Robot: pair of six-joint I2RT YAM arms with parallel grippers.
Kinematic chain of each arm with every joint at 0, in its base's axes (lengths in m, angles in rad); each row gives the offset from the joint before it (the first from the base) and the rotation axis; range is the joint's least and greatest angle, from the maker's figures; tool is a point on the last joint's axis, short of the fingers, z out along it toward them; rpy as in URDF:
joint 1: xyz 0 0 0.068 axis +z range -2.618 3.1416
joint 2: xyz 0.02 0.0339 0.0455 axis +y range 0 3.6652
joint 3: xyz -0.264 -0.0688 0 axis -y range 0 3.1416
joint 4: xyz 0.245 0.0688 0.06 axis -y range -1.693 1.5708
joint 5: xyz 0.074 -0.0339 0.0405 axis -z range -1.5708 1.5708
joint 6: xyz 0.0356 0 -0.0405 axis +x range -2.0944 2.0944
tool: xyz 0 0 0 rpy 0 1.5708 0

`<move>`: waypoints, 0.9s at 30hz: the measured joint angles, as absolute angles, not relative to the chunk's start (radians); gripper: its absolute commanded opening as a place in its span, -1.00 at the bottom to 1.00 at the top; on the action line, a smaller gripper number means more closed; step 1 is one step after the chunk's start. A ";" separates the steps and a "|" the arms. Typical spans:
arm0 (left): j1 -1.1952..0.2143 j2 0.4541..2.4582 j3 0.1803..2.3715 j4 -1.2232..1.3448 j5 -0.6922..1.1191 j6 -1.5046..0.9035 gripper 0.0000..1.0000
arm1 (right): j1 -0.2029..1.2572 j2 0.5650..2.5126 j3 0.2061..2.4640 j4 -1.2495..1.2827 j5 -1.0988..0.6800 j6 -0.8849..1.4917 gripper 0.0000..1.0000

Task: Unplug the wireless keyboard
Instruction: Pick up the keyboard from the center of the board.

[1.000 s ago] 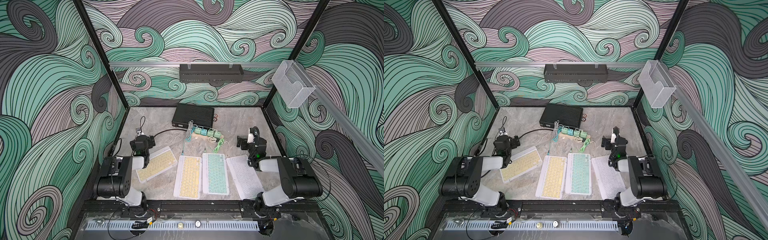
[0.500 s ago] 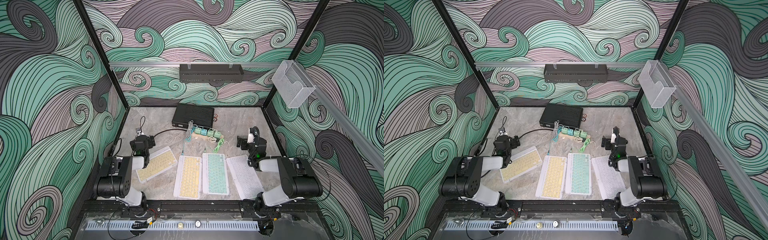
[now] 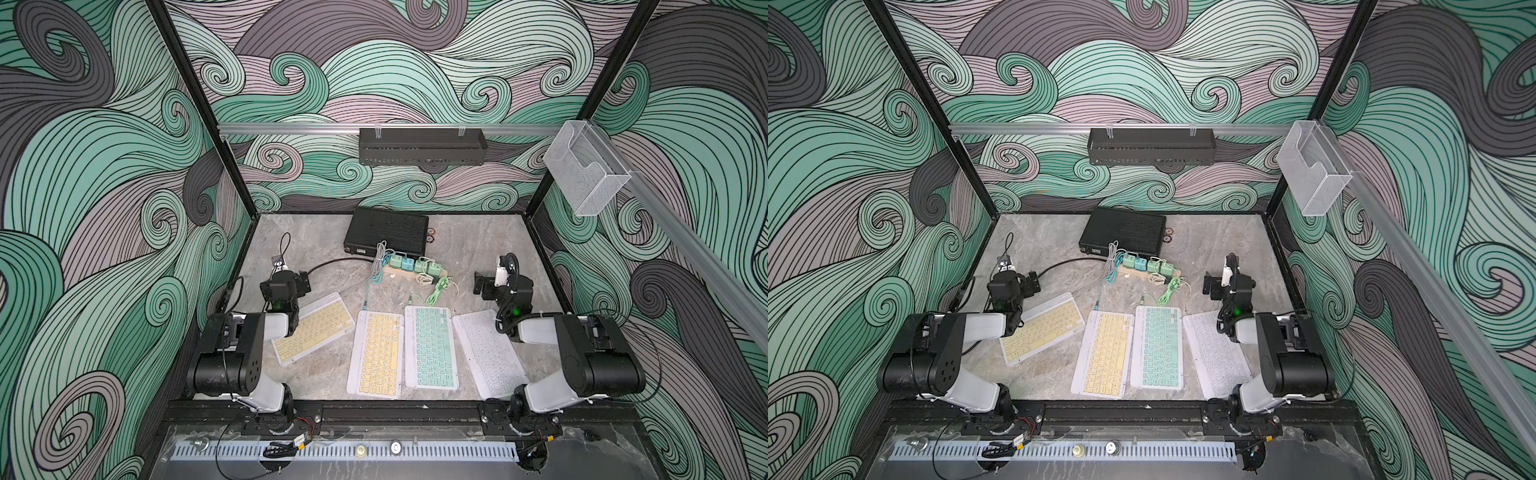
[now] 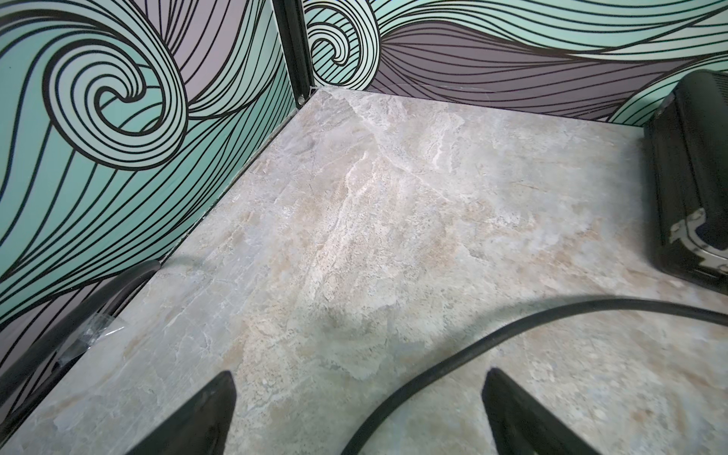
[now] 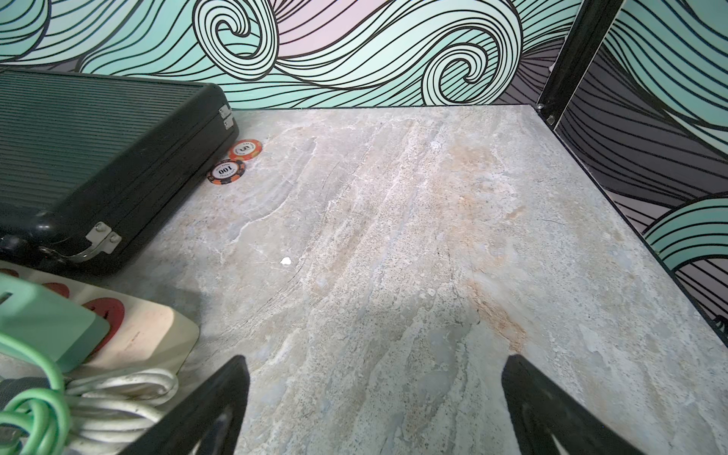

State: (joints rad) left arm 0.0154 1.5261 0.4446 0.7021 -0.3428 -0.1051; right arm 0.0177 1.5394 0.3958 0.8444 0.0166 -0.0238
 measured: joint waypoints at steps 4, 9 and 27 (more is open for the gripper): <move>0.015 1.526 0.445 0.702 -0.343 -0.105 0.97 | 0.018 1.539 0.396 0.844 0.018 -0.024 0.99; 0.015 1.526 0.445 0.702 -0.343 -0.105 0.97 | 0.018 1.539 0.396 0.844 0.019 -0.024 0.99; 0.015 1.293 0.777 0.106 -0.386 -0.213 0.97 | 0.036 1.254 0.453 0.561 0.128 0.013 0.99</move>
